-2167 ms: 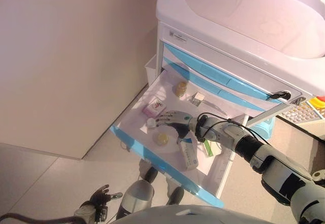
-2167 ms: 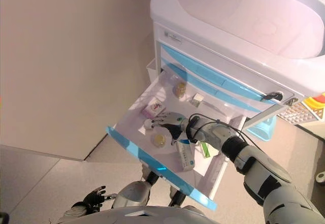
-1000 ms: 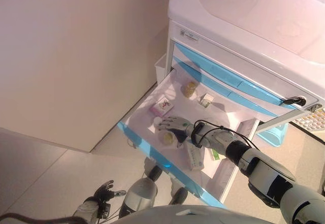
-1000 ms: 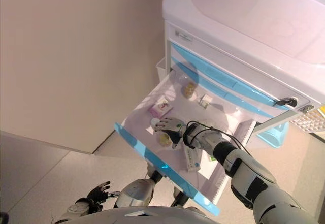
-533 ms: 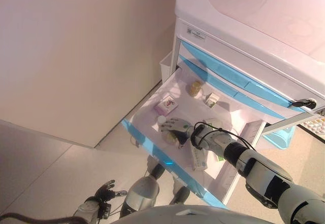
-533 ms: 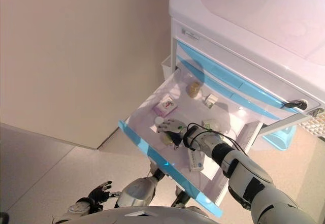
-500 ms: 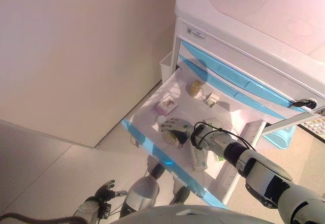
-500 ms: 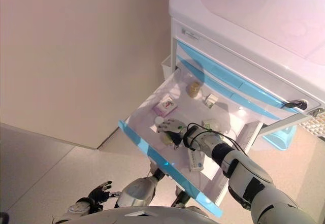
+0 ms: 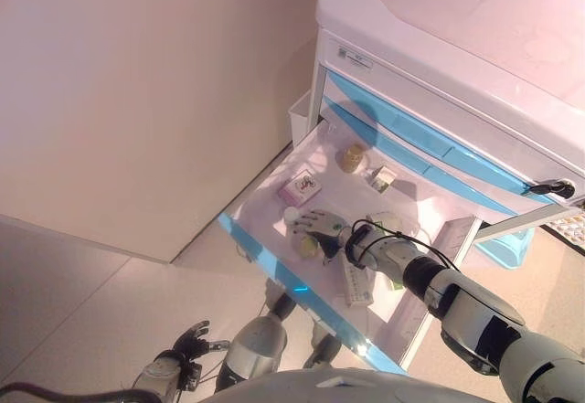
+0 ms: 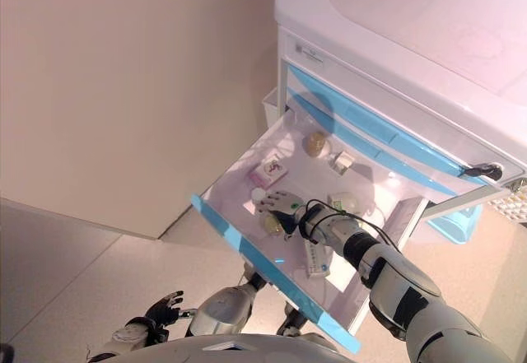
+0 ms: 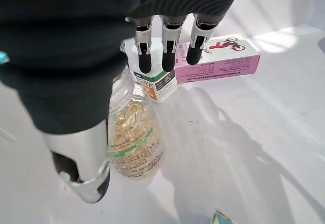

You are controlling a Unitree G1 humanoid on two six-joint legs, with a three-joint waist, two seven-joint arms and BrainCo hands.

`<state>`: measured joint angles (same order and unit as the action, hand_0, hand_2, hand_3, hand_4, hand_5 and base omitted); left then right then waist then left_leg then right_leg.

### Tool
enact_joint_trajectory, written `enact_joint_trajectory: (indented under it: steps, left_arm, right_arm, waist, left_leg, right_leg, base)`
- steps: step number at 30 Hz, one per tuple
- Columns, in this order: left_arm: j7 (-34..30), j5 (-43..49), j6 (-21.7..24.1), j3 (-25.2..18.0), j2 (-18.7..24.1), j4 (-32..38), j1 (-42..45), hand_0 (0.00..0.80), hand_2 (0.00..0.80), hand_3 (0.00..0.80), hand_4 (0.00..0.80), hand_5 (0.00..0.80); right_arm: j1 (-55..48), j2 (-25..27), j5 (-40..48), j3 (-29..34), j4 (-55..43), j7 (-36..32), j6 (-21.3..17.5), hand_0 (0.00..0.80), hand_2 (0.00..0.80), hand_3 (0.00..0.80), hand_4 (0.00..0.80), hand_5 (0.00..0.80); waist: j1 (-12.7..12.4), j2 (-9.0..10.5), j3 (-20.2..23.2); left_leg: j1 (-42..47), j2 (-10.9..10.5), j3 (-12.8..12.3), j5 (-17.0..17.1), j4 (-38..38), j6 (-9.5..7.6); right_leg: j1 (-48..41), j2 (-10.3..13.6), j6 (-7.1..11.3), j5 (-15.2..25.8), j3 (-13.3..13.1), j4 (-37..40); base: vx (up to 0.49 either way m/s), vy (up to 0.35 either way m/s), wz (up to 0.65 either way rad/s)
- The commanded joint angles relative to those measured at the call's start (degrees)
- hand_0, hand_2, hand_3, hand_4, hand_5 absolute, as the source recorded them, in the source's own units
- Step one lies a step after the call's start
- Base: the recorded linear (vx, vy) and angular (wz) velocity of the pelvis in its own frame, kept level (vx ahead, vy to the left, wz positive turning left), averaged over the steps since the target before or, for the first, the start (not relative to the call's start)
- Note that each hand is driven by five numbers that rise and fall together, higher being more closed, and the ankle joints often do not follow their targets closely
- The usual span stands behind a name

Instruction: Open the drawer and pick up the medicine

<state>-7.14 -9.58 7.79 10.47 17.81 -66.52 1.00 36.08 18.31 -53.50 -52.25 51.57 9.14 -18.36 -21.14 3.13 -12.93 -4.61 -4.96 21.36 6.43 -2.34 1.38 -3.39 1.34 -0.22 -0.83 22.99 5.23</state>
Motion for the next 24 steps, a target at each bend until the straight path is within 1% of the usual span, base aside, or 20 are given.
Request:
enact_joint_trajectory:
  steps: [1, 5, 6, 8, 9, 10, 11, 13, 24]
  left_arm:
    - [0.09, -0.30, 1.52, 2.40, 1.40, -1.59, -0.76, 0.000, 0.000, 0.000, 0.000, 0.000]
    - [0.15, -0.52, 1.70, 2.44, 1.60, -1.41, -0.69, 0.000, 0.000, 0.000, 0.000, 0.000]
    - [0.12, -0.60, 1.70, 2.50, 1.63, -1.40, -0.74, 0.000, 0.000, 0.000, 0.000, 0.000]
    - [0.04, -0.27, 1.81, 2.36, 1.71, -1.39, -0.69, 0.000, 0.000, 0.000, 0.000, 0.000]
    - [-0.05, -0.24, 1.76, 2.36, 1.77, -1.30, -0.70, 0.000, 0.000, 0.000, 0.000, 0.000]
    - [0.00, -0.31, 1.73, 2.50, 1.78, -1.25, -0.71, 0.000, 0.000, 0.000, 0.000, 0.000]
    - [0.07, -0.32, 1.71, 2.58, 1.78, -1.21, -0.70, 0.000, 0.000, 0.000, 0.000, 0.000]
    - [0.03, -0.33, 1.47, 2.59, 1.82, -1.28, -0.91, 0.000, 0.000, 0.000, 0.000, 0.000]
    - [0.07, 0.06, 1.51, 2.47, 1.84, -1.46, -0.60, 0.000, 0.000, 0.000, 0.000, 0.000]
  right_arm:
    - [1.96, -1.97, -0.04, -0.96, -1.38, 1.44, 0.69, 0.000, 0.000, 0.000, 0.000, 0.000]
    - [1.75, -1.85, -0.24, -0.88, -1.42, 1.42, 0.48, 0.000, 0.000, 0.000, 0.000, 0.000]
    - [1.81, -1.87, -0.15, -0.94, -1.34, 1.41, 0.43, 0.060, 0.060, 0.060, 0.060, 0.060]
    - [1.79, -1.91, -0.09, -1.00, -1.38, 1.34, 0.18, 0.248, 0.248, 0.248, 0.248, 0.248]
    - [1.92, -1.85, -0.01, -1.03, -1.52, 1.24, 0.09, 0.477, 0.477, 0.477, 0.477, 0.477]
    - [1.97, -2.00, -0.18, -0.98, -1.48, 1.12, 0.01, 0.565, 0.565, 0.565, 0.565, 0.565]
    - [1.93, -2.15, -0.22, -1.04, -1.41, 1.16, -0.01, 0.696, 0.696, 0.696, 0.696, 0.696]
    - [1.91, -2.46, -0.51, -1.16, -0.79, 1.77, -0.23, 0.800, 0.800, 0.800, 0.800, 0.800]
    - [1.59, -2.84, -0.66, -1.20, 0.13, 2.34, -0.28, 0.800, 0.800, 0.800, 0.800, 0.800]
  waist:
    - [-1.08, 0.42, -0.84]
    - [-1.08, 0.38, -0.98]
    - [-1.09, 0.35, -1.01]
    - [-1.14, 0.29, -1.11]
    - [-1.17, 0.23, -1.22]
    - [-1.21, 0.20, -1.30]
    - [-1.26, 0.17, -1.35]
    - [-1.33, 0.19, -1.36]
    - [-1.65, 0.49, -1.10]
  left_leg:
    - [0.59, -1.93, -1.47, -3.37, -1.15, -0.47]
    - [0.63, -1.92, -1.44, -3.42, -1.02, -0.49]
    - [0.62, -1.94, -1.42, -3.42, -0.99, -0.48]
    - [0.64, -1.87, -1.44, -3.41, -1.00, -0.47]
    - [0.62, -1.90, -1.37, -3.37, -1.02, -0.49]
    - [0.61, -1.93, -1.32, -3.32, -1.04, -0.51]
    - [0.61, -1.92, -1.30, -3.32, -1.06, -0.54]
    - [0.63, -1.90, -1.25, -3.27, -1.11, -0.56]
    - [0.66, -1.89, -1.31, -3.37, -1.09, -0.58]
  right_leg:
    - [-0.04, 0.12, 1.08, -4.26, -0.64, -6.87]
    - [-0.02, 0.11, 1.03, -4.28, -0.62, -7.01]
    - [0.00, 0.11, 1.03, -4.28, -0.63, -7.04]
    - [0.02, 0.11, 1.03, -4.30, -0.53, -7.10]
    - [0.07, 0.11, 1.03, -4.29, -0.48, -7.13]
    - [0.09, 0.11, 1.03, -4.27, -0.46, -7.15]
    - [0.08, 0.12, 1.03, -4.29, -0.40, -7.15]
    - [0.10, 0.09, 1.02, -4.31, -0.36, -7.19]
    - [-0.08, 0.14, 1.13, -4.39, -0.15, -7.20]
  base:
    - [0.033, -0.003, 0.00]
    - [0.000, 0.000, 0.00]
    - [0.000, 0.000, 0.00]
    - [0.000, 0.000, 0.00]
    - [0.000, 0.000, 0.00]
    - [0.000, 0.000, 0.00]
    - [0.000, 0.000, 0.00]
    - [0.000, 0.000, 0.00]
    - [0.000, 0.000, 0.00]
